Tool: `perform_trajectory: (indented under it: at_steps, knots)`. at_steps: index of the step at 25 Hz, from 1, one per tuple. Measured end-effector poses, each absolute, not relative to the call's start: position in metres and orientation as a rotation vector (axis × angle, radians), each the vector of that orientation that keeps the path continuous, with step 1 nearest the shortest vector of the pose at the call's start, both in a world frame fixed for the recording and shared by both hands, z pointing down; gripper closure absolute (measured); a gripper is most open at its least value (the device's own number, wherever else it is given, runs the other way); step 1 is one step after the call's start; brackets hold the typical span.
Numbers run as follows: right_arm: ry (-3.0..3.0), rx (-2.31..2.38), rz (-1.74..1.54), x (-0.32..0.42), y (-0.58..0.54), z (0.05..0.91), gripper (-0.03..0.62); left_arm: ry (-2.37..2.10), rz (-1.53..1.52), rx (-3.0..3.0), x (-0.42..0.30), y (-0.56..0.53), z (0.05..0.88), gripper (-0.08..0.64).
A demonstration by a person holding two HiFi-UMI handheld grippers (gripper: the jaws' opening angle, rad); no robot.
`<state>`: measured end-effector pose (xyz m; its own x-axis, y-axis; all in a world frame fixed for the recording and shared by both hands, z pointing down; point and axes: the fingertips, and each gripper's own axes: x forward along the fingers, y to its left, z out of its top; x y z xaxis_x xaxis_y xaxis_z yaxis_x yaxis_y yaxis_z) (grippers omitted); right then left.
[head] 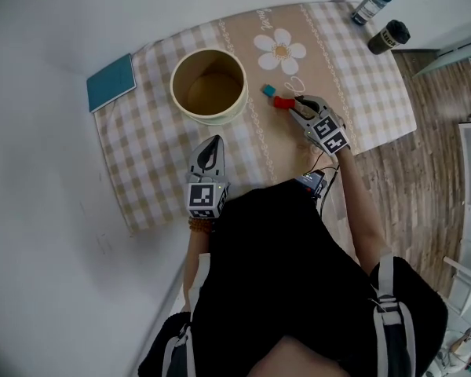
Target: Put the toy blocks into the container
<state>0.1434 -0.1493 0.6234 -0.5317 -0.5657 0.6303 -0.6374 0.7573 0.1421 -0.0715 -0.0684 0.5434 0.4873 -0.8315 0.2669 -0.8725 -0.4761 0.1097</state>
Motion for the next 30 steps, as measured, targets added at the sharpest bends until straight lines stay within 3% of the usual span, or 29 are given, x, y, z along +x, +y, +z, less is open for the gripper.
perform_trajectory:
  at_steps: [18, 30]
  knots:
    - [-2.235, 0.716, 0.19, 0.131, -0.124, 0.643, 0.446, -1.465, 0.264, 2.478, -0.073, -0.077, 0.55, 0.569]
    - [-2.202, 0.846, 0.265, 0.136, -0.125, 0.647, 0.446, -1.46, 0.257, 2.48, -0.074, -0.084, 0.55, 0.569]
